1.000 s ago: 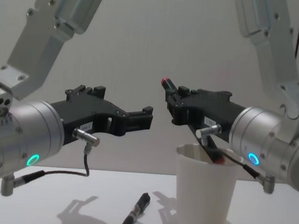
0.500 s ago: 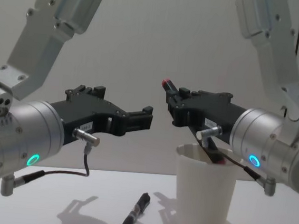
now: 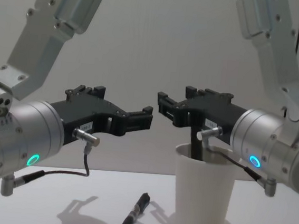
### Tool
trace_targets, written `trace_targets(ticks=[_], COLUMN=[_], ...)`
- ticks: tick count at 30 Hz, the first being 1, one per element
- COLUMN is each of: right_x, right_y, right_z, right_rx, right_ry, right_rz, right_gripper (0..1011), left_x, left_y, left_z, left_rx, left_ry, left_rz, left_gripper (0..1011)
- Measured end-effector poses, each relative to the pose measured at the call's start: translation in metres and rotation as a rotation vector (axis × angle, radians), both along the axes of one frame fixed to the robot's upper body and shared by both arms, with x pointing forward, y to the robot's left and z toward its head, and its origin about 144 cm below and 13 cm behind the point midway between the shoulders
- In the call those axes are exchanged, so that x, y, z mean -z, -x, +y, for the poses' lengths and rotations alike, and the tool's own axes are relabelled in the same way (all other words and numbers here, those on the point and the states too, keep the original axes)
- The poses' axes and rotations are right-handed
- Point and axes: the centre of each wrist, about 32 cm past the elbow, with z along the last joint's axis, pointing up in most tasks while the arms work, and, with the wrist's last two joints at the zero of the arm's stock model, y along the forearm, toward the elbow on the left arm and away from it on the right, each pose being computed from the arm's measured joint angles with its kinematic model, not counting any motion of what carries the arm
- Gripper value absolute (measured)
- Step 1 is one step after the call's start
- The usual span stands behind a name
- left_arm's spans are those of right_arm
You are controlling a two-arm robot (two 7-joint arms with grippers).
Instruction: Place the pen into the pen holder.
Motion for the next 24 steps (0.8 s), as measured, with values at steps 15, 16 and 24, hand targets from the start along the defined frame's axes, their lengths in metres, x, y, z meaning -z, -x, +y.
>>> trace_targets(ticks=[15, 16, 24], right_x=[0.000, 0.000, -0.013], right_y=[0.000, 0.000, 0.003], right_z=[-0.001, -0.001, -0.005], right_rx=[0.004, 0.004, -0.010], right_ry=[-0.002, -0.002, -0.003], right_rz=[0.000, 0.000, -0.033], right_gripper=[969, 989, 1001], left_x=[0.000, 0.000, 0.000], left_y=[0.000, 0.000, 0.000], left_z=[0.000, 0.000, 0.000], left_rx=[-0.001, -0.001, 0.001], left_ry=[0.000, 0.000, 0.000], left_rz=[0.000, 0.000, 0.000], left_gripper=[1003, 1003, 1003])
